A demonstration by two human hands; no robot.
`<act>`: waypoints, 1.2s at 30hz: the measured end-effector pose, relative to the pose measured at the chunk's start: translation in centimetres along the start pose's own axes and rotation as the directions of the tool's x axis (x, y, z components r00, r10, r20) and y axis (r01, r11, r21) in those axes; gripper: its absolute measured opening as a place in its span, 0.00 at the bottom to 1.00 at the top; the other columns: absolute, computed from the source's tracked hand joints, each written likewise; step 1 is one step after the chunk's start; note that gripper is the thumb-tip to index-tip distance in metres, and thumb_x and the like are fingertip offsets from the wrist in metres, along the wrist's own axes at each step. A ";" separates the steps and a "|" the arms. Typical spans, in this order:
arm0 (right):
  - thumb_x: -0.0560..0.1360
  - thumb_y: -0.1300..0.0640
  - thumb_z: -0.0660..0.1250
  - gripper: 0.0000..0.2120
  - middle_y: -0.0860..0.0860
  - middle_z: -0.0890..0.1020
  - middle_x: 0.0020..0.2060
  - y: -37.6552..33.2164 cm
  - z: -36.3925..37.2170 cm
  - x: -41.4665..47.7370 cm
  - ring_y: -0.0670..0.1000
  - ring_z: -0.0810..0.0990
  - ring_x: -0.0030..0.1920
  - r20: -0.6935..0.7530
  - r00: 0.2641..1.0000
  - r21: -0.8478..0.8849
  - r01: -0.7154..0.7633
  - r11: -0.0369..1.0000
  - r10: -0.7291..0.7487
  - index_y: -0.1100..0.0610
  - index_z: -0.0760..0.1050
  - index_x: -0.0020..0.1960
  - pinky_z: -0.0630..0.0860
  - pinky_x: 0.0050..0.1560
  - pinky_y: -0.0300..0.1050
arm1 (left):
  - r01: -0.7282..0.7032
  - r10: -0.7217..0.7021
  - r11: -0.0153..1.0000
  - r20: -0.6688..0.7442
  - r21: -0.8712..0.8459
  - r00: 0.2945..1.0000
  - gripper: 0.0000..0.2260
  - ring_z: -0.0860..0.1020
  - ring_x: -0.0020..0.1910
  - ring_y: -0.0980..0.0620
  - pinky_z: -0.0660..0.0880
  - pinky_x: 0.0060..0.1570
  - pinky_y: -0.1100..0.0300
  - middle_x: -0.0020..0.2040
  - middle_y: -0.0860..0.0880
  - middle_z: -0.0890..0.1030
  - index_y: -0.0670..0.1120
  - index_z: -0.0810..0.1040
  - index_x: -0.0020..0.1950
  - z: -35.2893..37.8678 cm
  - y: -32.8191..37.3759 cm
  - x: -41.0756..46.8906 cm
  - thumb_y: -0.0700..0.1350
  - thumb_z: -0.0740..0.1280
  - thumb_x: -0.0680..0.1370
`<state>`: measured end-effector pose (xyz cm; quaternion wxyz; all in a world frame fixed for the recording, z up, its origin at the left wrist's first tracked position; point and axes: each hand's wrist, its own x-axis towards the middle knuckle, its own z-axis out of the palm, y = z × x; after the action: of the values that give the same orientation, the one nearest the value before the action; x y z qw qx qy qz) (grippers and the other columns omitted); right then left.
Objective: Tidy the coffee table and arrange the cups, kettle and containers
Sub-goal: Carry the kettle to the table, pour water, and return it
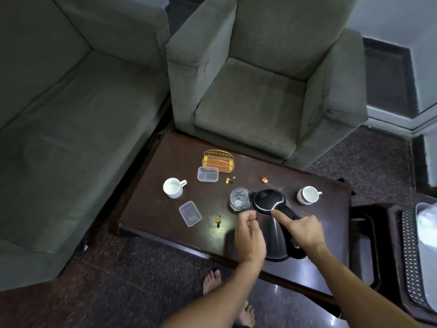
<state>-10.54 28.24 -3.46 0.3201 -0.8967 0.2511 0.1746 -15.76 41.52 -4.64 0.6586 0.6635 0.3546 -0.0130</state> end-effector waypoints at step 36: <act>0.69 0.30 0.66 0.33 0.51 0.66 0.18 34.4 -38.1 2.2 0.47 0.64 0.21 -0.457 0.864 0.653 0.166 0.739 0.210 0.55 0.62 0.22 0.64 0.24 0.39 | -0.221 0.138 0.972 0.558 0.084 0.818 0.20 0.78 0.59 0.51 0.73 0.59 0.64 0.64 0.49 0.83 0.48 0.83 0.65 39.5 2.3 -23.2 0.37 0.57 0.79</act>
<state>-22.31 -20.75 6.72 0.5428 -0.7297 0.3822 -0.1638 -14.20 -3.66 3.40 0.6809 0.7082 0.0850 -0.1660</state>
